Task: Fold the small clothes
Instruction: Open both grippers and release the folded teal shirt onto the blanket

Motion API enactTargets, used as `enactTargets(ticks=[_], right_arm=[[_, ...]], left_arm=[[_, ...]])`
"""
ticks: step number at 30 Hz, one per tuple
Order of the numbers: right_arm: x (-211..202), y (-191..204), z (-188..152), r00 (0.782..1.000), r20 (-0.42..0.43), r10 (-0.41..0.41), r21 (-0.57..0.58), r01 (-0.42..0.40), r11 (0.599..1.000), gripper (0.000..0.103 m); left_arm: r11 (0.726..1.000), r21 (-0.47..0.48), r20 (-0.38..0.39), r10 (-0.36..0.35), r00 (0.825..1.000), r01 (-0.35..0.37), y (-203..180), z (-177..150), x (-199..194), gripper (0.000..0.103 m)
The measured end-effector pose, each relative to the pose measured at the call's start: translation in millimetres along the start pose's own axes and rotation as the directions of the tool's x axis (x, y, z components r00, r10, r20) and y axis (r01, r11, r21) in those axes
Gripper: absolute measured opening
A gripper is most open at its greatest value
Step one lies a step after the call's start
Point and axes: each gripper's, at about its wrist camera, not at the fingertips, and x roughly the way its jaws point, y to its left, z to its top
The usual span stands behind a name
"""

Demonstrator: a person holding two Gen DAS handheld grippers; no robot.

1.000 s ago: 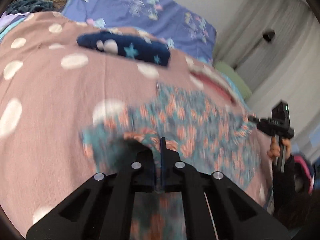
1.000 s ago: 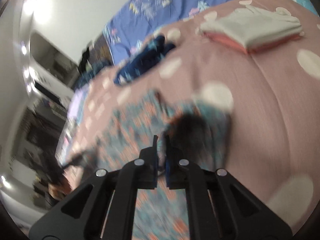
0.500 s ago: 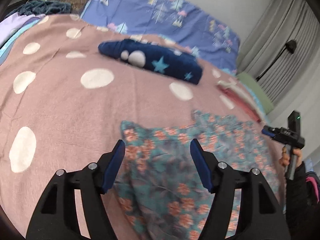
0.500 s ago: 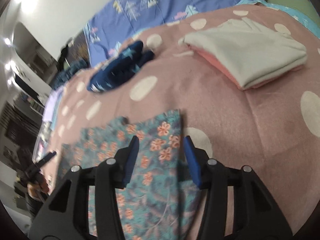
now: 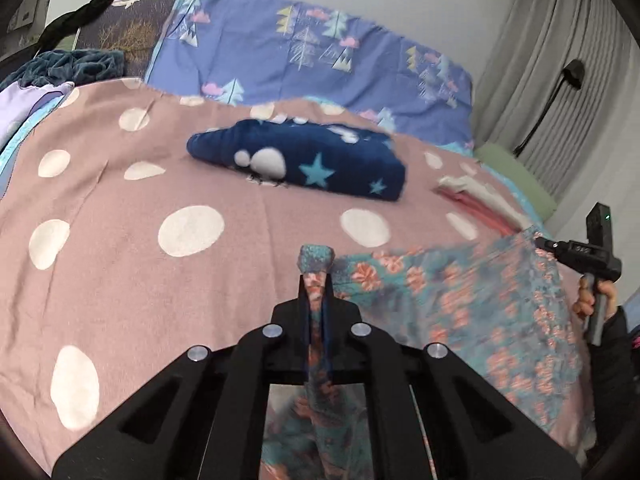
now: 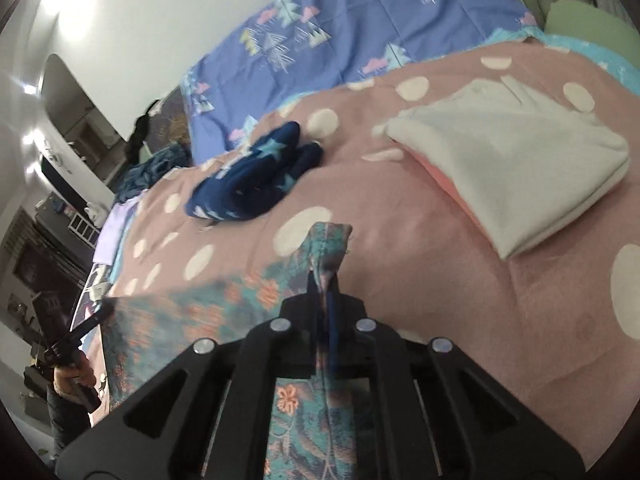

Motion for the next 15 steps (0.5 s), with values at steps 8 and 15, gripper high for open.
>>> enactTargets(ticks=[8,15], right_arm=[[4,-37,-35,0.995,-0.094,-0.032,0.080,0.039,0.996,0.026],[-36,-58,-64,0.993,-0.113,0.011,0.084,-0.001,0.996,0.019]], left_arm=[[0.975,0.067,-0.134,0.219,0.967,-0.211,-11,-32,27,0.036],[0.882,0.453,-0.133,-0.076,0.988,0.128,-205,-81,-22,0.056]])
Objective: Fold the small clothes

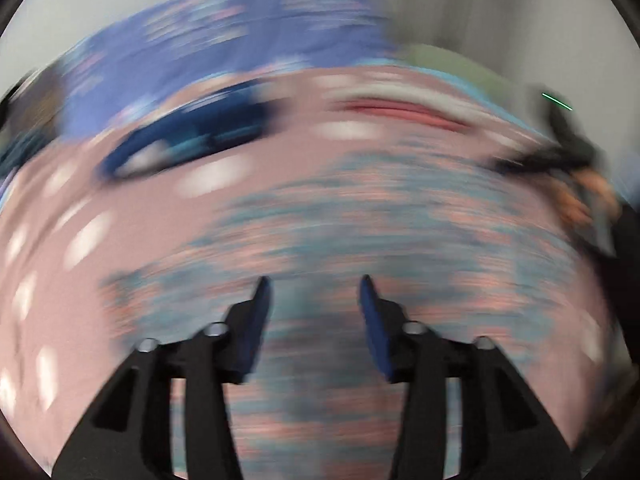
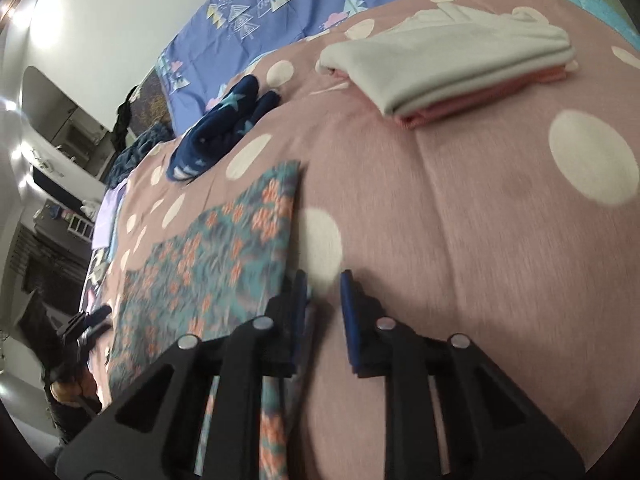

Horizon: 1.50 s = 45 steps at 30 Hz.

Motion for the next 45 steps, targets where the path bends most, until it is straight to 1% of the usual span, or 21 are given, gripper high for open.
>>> enactTargets(ticks=[1,3,6,10,12,13,15,16,21,24,26,29,33,35,37,38,39,40,41,42,45], right_arm=[[-2,-2,-3,1.000,-0.005,0.011,0.001,-0.011,1.000,0.019],[-4,-4,-5,1.000,-0.006,0.030,0.002,-0.030,1.000,0.019],[-7,-5,-8,0.998,-0.010,0.059,-0.008,-0.059,0.998,0.019],[-7,-8,-9,0.994,-0.016,0.110,-0.014,-0.110,0.994,0.019],[-7,-11,-9,0.992,-0.015,0.126,-0.015,-0.126,0.992,0.019],[-6,-12,-9,0.991,-0.015,0.135,-0.018,-0.135,0.991,0.019],[-6,-14,-10,0.988,-0.013,0.156,-0.027,-0.156,0.987,0.019],[-5,-15,-10,0.985,-0.011,0.169,-0.033,-0.170,0.985,0.019],[-6,-21,-14,0.976,-0.008,0.217,-0.043,-0.218,0.975,0.019],[-7,-23,-15,0.969,-0.006,0.247,-0.042,-0.247,0.968,0.021],[-7,-22,-17,0.968,-0.004,0.249,-0.047,-0.249,0.967,0.021],[-7,-22,-20,0.969,0.000,0.246,-0.062,-0.246,0.967,0.022],[-7,-20,-20,0.966,-0.004,0.259,-0.065,-0.259,0.964,0.025],[-6,-18,-21,0.965,-0.012,0.262,-0.072,-0.262,0.962,0.030],[-4,-13,-21,0.971,-0.022,0.240,-0.092,-0.241,0.966,0.033],[0,-8,-21,0.979,-0.031,0.202,-0.113,-0.204,0.972,0.032],[4,-2,-21,0.985,-0.034,0.168,-0.138,-0.171,0.976,0.031],[5,2,-21,0.989,-0.029,0.147,-0.151,-0.149,0.977,0.011],[7,4,-19,0.988,-0.034,0.152,-0.140,-0.155,0.978,0.004],[3,5,-17,0.986,-0.020,0.166,-0.116,-0.167,0.979,0.004],[-32,12,-8,0.955,0.072,0.287,-0.123,-0.277,0.953,0.002]], left_arm=[[0.996,0.076,0.004,-0.053,0.999,0.052,-36,3,2,0.060],[0.973,0.191,-0.001,-0.131,0.991,0.129,-98,4,10,0.060],[0.932,0.309,-0.029,-0.188,0.982,0.188,-172,5,33,0.062],[0.889,0.424,-0.090,-0.152,0.984,0.175,-232,1,67,0.062],[0.868,0.473,-0.083,-0.129,0.988,0.153,-248,-1,72,0.062],[0.855,0.505,-0.071,-0.098,0.993,0.121,-255,-2,75,0.062],[0.853,0.512,-0.074,-0.076,0.994,0.103,-257,-2,77,0.062],[0.861,0.496,-0.087,-0.082,0.993,0.114,-255,-1,78,0.061],[0.906,0.402,-0.093,-0.107,0.990,0.135,-239,11,74,0.040],[0.917,0.367,-0.096,-0.128,0.987,0.155,-236,14,73,0.017],[0.928,0.331,-0.094,-0.147,0.985,0.170,-227,18,75,0.013],[0.942,0.268,-0.092,-0.183,0.979,0.201,-219,23,71,0.013],[0.941,0.269,-0.109,-0.181,0.977,0.204,-219,24,79,0.015],[0.943,0.261,-0.118,-0.183,0.976,0.208,-219,22,83,0.018],[0.943,0.263,-0.121,-0.180,0.976,0.207,-218,21,88,0.018],[0.941,0.265,-0.119,-0.184,0.976,0.209,-218,21,89,0.013],[0.937,0.262,-0.119,-0.207,0.971,0.232,-218,20,89,0.008],[0.935,0.257,-0.116,-0.220,0.969,0.243,-218,20,88,0.007],[0.934,0.248,-0.111,-0.238,0.965,0.258,-217,20,85,0.007],[0.930,0.235,-0.104,-0.266,0.958,0.283,-215,22,82,0.006],[0.919,0.238,-0.096,-0.299,0.950,0.313,-215,22,73,0.006]])
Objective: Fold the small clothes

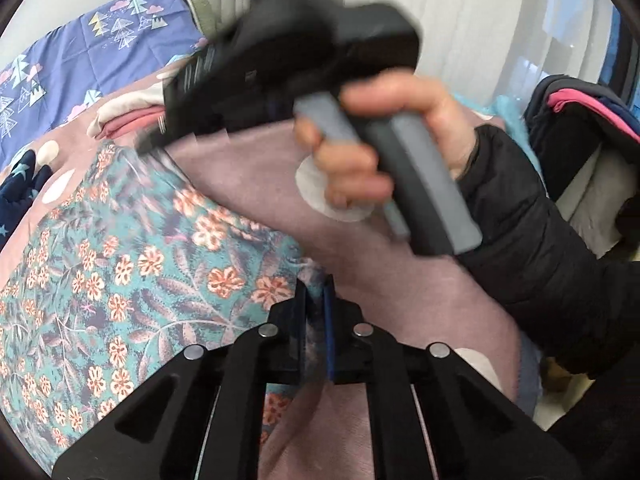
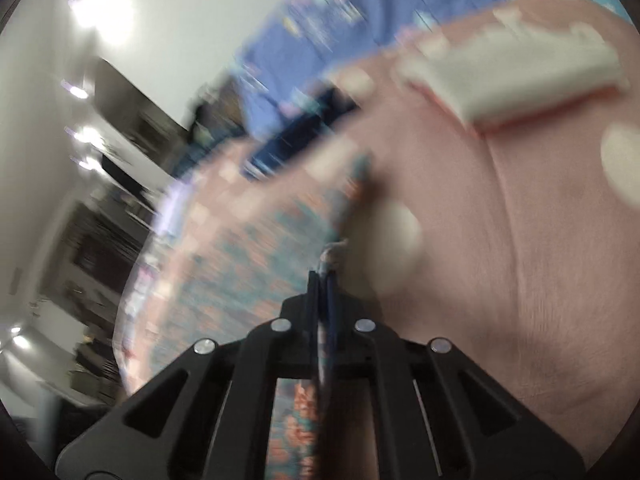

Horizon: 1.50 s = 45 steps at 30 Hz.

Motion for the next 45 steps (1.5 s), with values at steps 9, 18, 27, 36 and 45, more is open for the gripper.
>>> enactTargets(ticks=[9,18,27,36,45], right_arm=[[40,-42,0,0.989,-0.076,-0.128,0.066,0.133,0.989,0.002],[37,-46,-1,0.993,-0.057,-0.099,0.088,0.104,0.991,0.004],[31,-50,-4,0.998,-0.051,-0.033,0.124,0.039,0.992,0.022],[46,-28,1,0.992,-0.105,-0.071,0.036,0.076,0.996,0.051],[54,-35,19,0.988,-0.147,0.051,0.176,-0.025,0.984,0.061]], left_arm=[[0.992,-0.013,-0.054,-0.127,0.990,0.127,-7,-12,18,0.000],[0.983,0.151,0.008,0.107,0.994,-0.107,-34,-8,5,0.037],[0.967,0.179,-0.037,0.194,0.980,-0.184,-20,-9,42,0.027],[0.987,0.146,-0.056,0.072,0.996,-0.063,-3,-10,34,0.005],[0.992,0.122,-0.060,0.042,0.997,-0.034,-13,-28,29,0.003]])
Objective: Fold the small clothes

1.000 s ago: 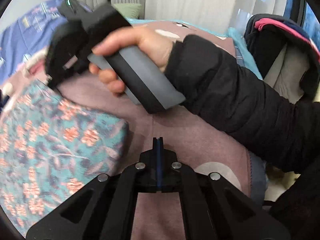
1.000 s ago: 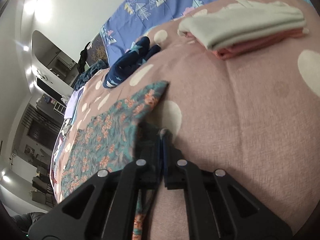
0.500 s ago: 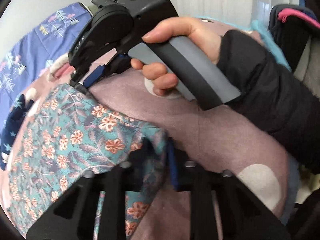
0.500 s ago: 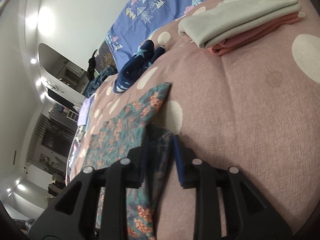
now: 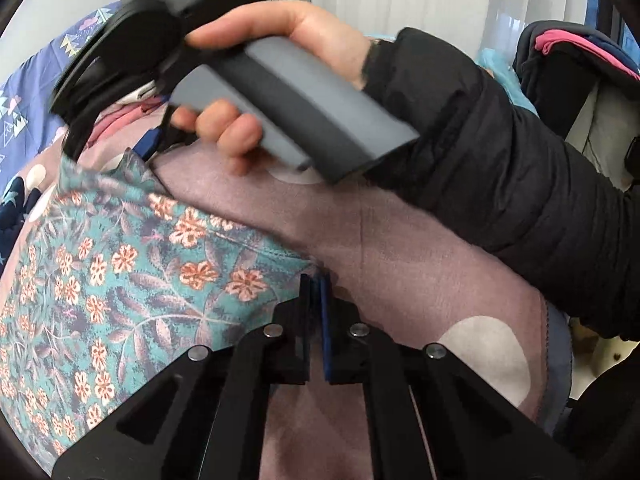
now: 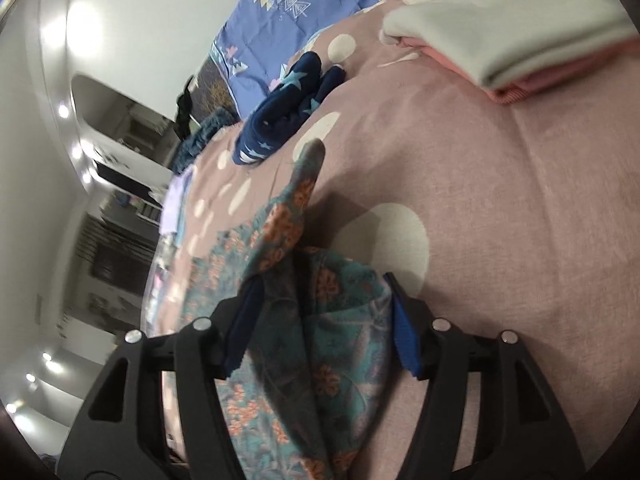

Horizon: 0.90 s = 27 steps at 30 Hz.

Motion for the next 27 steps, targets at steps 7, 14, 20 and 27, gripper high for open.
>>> enactTargets(ticks=[7,14,20,27], right_arm=[[-15,-8,-4,0.992,-0.021,0.125,0.039,-0.124,0.991,0.069],[15,24,-4,0.986,0.004,-0.166,-0.066,0.166,0.984,0.005],[0,40,-3,0.941,0.172,-0.291,-0.160,0.318,0.934,0.005],[-25,8,-3,0.939,0.200,-0.279,0.009,0.283,0.959,0.005]], left_arm=[[1.000,-0.003,0.003,-0.001,1.000,0.001,1,-5,-5,0.003],[1.000,0.027,0.001,0.007,1.000,-0.007,-3,-2,0,0.004],[1.000,0.016,-0.003,-0.015,1.000,0.015,0,-5,8,0.004],[0.998,-0.030,0.016,-0.064,0.998,0.064,10,-7,7,0.005]])
